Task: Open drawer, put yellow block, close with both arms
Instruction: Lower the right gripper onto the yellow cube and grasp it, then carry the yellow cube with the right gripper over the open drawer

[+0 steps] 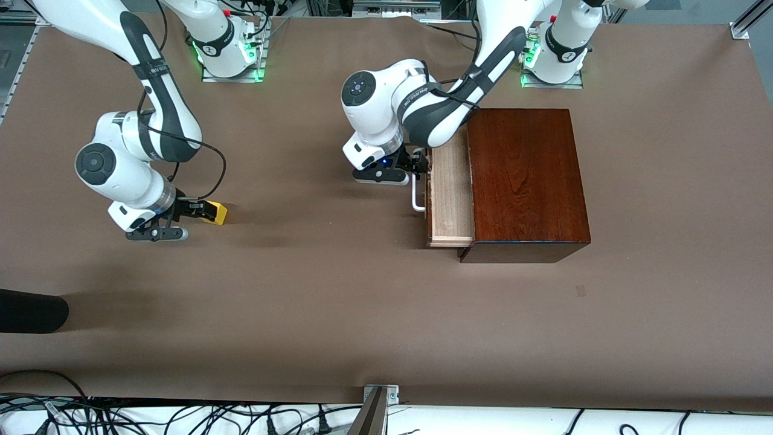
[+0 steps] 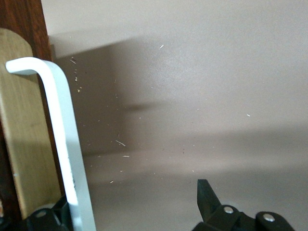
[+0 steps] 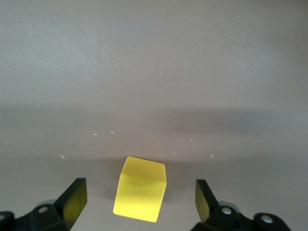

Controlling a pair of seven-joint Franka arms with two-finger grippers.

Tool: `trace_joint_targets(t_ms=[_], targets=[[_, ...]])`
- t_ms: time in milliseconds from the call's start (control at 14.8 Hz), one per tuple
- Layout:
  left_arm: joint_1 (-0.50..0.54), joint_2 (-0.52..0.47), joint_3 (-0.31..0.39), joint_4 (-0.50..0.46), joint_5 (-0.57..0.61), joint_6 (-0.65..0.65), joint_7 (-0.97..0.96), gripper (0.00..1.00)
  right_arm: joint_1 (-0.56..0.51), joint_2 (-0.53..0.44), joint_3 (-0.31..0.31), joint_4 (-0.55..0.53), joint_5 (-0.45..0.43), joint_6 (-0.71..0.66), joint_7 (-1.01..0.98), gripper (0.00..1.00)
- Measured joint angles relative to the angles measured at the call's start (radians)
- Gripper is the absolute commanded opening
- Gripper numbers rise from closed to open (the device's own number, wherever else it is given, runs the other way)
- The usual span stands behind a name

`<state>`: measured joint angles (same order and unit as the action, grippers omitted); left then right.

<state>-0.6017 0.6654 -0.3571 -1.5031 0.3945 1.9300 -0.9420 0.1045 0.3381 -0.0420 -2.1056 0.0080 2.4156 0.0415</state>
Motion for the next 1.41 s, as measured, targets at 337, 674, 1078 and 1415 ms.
trace_joint_targets(t_ms=[337,674,1078,1415], targets=[[-0.004,0.012,0.000,0.019,0.002,-0.022,0.001,1.00,0.000,0.048,0.000,-0.009,0.000,0.063,0.022,1.00],[-0.018,0.011,-0.016,0.052,0.089,-0.141,0.003,1.00,0.000,0.065,0.000,-0.075,0.000,0.157,0.025,1.00],[-0.014,-0.062,-0.021,0.090,0.087,-0.240,0.009,1.00,0.000,0.064,0.000,-0.110,0.000,0.170,0.048,0.68],[0.065,-0.186,-0.014,0.151,-0.042,-0.382,0.152,1.00,0.000,0.063,0.000,-0.112,0.001,0.170,0.058,0.12]])
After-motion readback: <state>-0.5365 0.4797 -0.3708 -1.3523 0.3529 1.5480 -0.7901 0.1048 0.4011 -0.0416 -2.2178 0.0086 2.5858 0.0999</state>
